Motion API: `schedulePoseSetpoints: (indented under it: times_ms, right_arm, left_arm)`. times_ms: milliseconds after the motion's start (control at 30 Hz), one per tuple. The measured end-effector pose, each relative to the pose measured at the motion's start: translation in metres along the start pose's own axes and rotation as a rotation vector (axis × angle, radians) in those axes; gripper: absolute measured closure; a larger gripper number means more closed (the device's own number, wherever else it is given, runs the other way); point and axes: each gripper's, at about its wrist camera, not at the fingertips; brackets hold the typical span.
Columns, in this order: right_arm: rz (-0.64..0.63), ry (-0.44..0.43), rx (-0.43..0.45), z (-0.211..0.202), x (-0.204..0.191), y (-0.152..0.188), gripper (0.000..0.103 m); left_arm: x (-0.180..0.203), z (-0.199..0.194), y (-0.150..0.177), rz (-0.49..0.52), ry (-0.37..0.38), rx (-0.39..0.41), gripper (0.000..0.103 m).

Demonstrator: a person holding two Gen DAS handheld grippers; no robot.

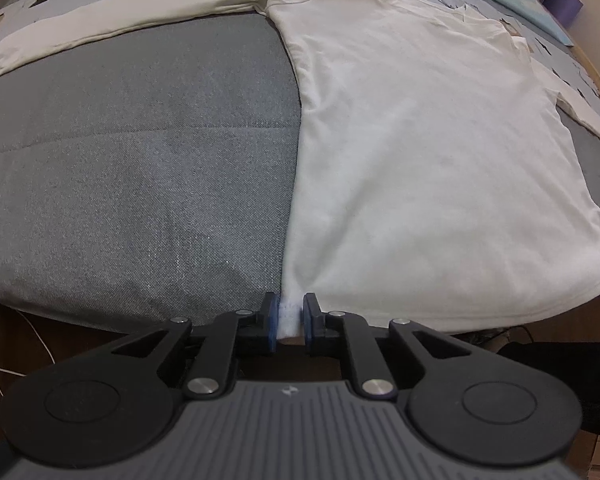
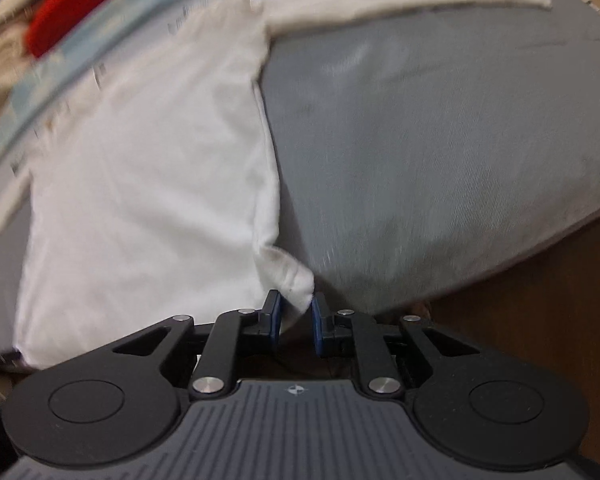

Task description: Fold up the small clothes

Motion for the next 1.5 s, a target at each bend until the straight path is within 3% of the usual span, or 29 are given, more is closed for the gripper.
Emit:
schedulePoseSetpoints:
  times_ms: [67, 200, 300, 367, 433, 500, 533, 633, 867, 1100, 1200, 1233, 1267, 1300, 1400, 1433, 1500]
  right_arm:
    - [0.010, -0.003, 0.047, -0.008, 0.001, -0.002, 0.088]
    - [0.039, 0.115, 0.074, -0.017, 0.006, -0.003, 0.090]
    - [0.079, 0.127, 0.129, -0.025, 0.010, -0.002, 0.090]
    - [0.089, 0.085, 0.140, -0.020, 0.014, -0.004, 0.089]
    - [0.084, 0.059, 0.095, -0.007, 0.015, -0.004, 0.087]
    - [0.067, 0.006, 0.012, 0.011, 0.011, -0.005, 0.070]
    - [0.039, 0.007, -0.006, 0.017, 0.006, -0.004, 0.069]
    - [-0.039, 0.055, -0.006, 0.029, -0.005, -0.007, 0.069]
    - [-0.056, -0.037, -0.052, 0.046, -0.012, -0.009, 0.066]
    - [-0.082, 0.042, -0.143, 0.050, -0.010, 0.002, 0.066]
    - [-0.088, 0.026, -0.127, 0.040, -0.009, 0.004, 0.069]
    - [-0.095, 0.015, -0.115, 0.036, -0.010, 0.004, 0.073]
    - [-0.097, -0.001, -0.099, 0.032, -0.011, 0.003, 0.088]
    - [-0.082, -0.031, -0.073, 0.022, -0.011, 0.001, 0.095]
    - [0.102, -0.282, 0.083, -0.023, 0.010, -0.011, 0.096]
    - [0.156, -0.345, 0.140, -0.036, 0.019, -0.014, 0.096]
    - [0.223, -0.373, 0.188, -0.043, 0.032, -0.017, 0.096]
  left_arm:
    - [-0.002, -0.001, 0.000, -0.008, -0.004, 0.005, 0.090]
    - [-0.006, -0.003, 0.000, -0.024, -0.005, 0.017, 0.095]
    - [-0.006, -0.003, -0.001, -0.027, -0.004, 0.019, 0.095]
    - [-0.004, -0.002, -0.001, -0.027, -0.001, 0.013, 0.094]
    - [-0.002, -0.001, -0.001, -0.020, 0.008, 0.009, 0.086]
    - [0.001, 0.001, 0.001, -0.002, 0.005, 0.002, 0.080]
    - [0.002, 0.002, 0.001, 0.006, 0.001, -0.006, 0.080]
    - [0.002, 0.004, 0.002, 0.017, -0.003, -0.020, 0.080]
    - [0.000, 0.006, 0.000, 0.006, 0.004, -0.029, 0.080]
    - [-0.001, 0.007, -0.002, 0.002, 0.006, -0.032, 0.080]
    - [0.000, 0.006, 0.000, 0.005, 0.008, -0.031, 0.080]
    - [0.000, 0.005, 0.000, 0.007, 0.014, -0.029, 0.082]
    - [0.000, 0.001, 0.000, 0.007, 0.020, -0.018, 0.091]
    - [-0.001, -0.005, 0.000, 0.003, 0.035, 0.005, 0.098]
    - [-0.019, -0.039, -0.005, -0.101, 0.181, 0.163, 0.098]
    - [-0.026, -0.044, -0.006, -0.133, 0.190, 0.186, 0.098]
    - [-0.031, -0.033, -0.007, -0.151, 0.086, 0.136, 0.098]
Point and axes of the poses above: each gripper's, at about its wrist camera, not at the fingertips, and z roughly the way its jaws point, x to its right, y to its underside, and after that the axes turned 2 degrees about y, right-handed
